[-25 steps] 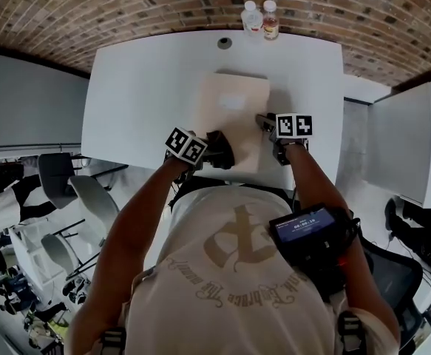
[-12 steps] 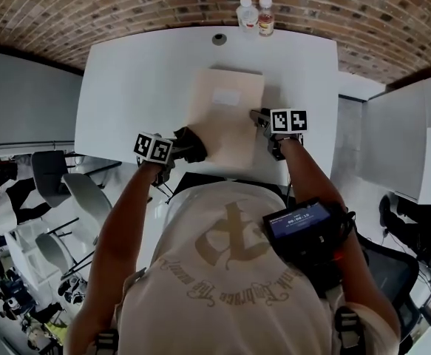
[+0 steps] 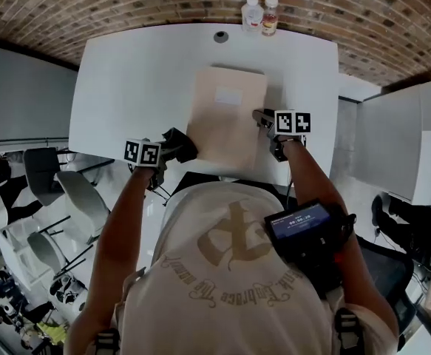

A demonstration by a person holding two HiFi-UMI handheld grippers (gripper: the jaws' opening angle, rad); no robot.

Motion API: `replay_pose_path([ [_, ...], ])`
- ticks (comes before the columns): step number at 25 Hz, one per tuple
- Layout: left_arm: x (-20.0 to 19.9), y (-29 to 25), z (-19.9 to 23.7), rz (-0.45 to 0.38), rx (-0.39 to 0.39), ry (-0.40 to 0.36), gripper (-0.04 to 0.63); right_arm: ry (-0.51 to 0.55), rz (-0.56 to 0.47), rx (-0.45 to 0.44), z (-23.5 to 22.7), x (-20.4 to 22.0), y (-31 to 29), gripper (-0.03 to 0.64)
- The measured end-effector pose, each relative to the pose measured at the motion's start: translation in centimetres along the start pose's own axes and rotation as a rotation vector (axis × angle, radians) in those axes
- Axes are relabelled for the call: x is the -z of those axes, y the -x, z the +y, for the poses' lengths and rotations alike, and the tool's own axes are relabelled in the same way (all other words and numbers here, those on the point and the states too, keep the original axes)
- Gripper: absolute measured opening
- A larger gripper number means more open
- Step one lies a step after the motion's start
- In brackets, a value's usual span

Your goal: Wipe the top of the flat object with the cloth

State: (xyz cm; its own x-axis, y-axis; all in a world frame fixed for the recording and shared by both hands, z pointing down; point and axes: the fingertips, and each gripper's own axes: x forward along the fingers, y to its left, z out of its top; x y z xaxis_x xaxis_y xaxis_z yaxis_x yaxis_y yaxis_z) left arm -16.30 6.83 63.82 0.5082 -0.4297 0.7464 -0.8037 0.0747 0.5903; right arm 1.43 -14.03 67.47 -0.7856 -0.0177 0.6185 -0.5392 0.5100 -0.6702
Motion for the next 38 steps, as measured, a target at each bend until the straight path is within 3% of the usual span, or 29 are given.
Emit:
replay_pose_path([
  [5,-0.1,1.0,1.1,-0.069,0.026,0.044,0.109,0.002,0.01,0.033,-0.4,0.0,0.3,0.224],
  [10,-1.0,3.2,3.2,-0.273,0.058,0.209,0.107,0.016,0.029,0.053,-0.5,-0.2,0.4,0.222],
  [16,-5.8,4.4,6.1,-0.432,0.03,0.256,0.107,0.013,0.035,0.096,-0.8,-0.5,0.6,0.221],
  [22,-11.7,2.8,7.1,-0.409,-0.007,0.121,0.107,-0.028,0.023,0.152,-0.3,0.3,1.0,0.221],
  [29,-18.7,-0.2,10.0,-0.373,-0.146,-0.027,0.107,-0.052,0.019,0.2,0.0,0.0,0.9,0.221],
  [38,-25.3,-4.9,9.4,-0.311,-0.205,-0.274,0.107,-0.075,0.012,0.222,0.2,-0.2,0.6,0.219],
])
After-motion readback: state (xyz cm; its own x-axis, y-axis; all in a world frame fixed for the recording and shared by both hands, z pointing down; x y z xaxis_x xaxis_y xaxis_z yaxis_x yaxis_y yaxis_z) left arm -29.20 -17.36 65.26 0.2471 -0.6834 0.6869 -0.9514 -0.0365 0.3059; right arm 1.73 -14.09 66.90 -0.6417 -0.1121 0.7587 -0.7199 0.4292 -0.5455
